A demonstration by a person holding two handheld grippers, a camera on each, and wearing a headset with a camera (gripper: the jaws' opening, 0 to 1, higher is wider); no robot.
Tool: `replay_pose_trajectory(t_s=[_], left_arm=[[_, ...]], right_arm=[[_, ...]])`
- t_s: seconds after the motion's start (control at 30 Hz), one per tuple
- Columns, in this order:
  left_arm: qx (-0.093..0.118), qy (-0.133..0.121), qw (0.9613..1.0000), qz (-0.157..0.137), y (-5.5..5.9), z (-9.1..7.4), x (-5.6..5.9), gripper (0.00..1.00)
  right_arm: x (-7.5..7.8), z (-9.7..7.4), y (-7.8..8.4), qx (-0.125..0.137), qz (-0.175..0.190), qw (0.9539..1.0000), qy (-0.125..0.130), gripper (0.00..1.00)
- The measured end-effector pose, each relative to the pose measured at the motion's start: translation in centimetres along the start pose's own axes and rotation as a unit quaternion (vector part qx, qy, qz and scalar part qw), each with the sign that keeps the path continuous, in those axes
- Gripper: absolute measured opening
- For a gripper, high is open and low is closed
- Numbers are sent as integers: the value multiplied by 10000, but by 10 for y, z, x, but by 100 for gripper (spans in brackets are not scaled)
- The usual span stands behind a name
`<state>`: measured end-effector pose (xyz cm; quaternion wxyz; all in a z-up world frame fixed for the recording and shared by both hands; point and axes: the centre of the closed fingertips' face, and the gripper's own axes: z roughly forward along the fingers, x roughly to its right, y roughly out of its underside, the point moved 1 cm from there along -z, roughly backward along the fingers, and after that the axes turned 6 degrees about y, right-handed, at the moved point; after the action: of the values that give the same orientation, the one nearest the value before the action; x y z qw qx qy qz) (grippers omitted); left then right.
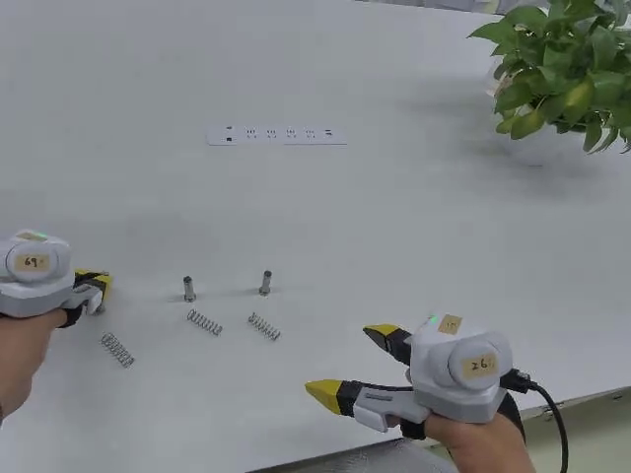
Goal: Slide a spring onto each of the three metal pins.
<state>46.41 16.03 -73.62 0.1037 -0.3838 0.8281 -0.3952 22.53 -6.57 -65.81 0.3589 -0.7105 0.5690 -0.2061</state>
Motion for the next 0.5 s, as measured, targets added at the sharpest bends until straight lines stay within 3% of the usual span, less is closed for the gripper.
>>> replay_pose_trajectory(t_s=[0.5], left_arm=[[1, 53, 10000, 29, 0, -8, 6, 0]], right_arm=[[-3, -1, 2, 18, -14, 10000, -27, 65]])
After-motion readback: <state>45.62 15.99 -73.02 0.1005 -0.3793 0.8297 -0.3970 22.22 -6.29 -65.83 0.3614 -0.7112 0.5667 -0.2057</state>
